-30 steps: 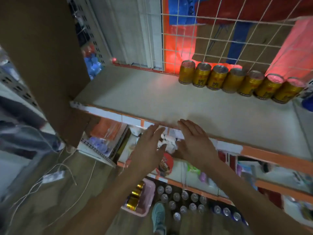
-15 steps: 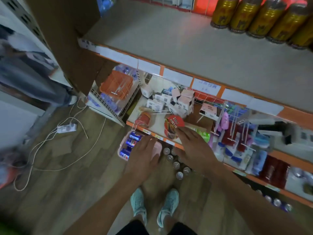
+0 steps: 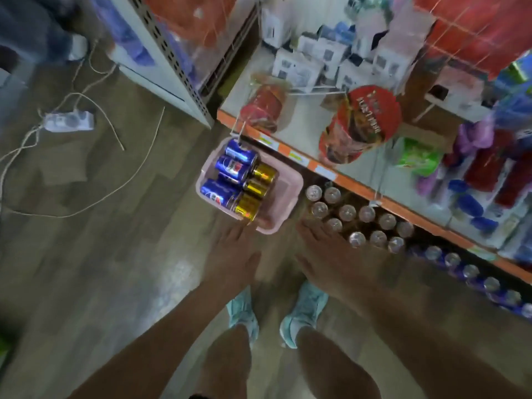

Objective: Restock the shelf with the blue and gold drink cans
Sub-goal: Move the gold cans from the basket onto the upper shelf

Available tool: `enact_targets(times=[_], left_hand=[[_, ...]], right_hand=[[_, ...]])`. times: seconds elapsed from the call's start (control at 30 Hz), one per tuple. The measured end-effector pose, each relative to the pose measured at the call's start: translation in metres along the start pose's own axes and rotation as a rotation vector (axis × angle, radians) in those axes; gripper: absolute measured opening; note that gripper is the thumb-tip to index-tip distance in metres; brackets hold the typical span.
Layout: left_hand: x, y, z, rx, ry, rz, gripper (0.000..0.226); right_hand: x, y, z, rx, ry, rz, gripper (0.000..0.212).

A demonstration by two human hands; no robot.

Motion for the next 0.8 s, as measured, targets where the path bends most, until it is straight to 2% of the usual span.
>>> enact_targets(times=[0.13,0.43,0.57,0.8], left_hand=[[-0.026,-0.063,-0.081,0.011,-0.037,-0.001,0.066],[-0.107,-0.189,-0.204,-0.122,0.171,-0.243,0.069],[-0.127,-0.231,-0.231,-0.192,0.167,-0.302,0.084],[-0.145,-0.256,-0.242,-0.273,0.122,-0.391,0.084]], right_hand=[[-0.06,0.012,-0.088,0.049,0.004,0.047,0.064],[-0.201,0.038,-0.226,0.119,0.071,0.109,0.066],[-0.241,0.04,-0.259,0.108,0.128,0.173,0.066],[-0.271,0.038,-0.264,0.131,0.25,0.223,0.066]])
Point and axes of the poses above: each hand's wrist, its own x-axis away from the middle knuckle, its own z-axis out of the back of the hand, y = z × x, the point moved 3 cm from there along -x, towards the middle knuckle, and after that the axes turned 14 degrees about -z, right-handed, at the moved point
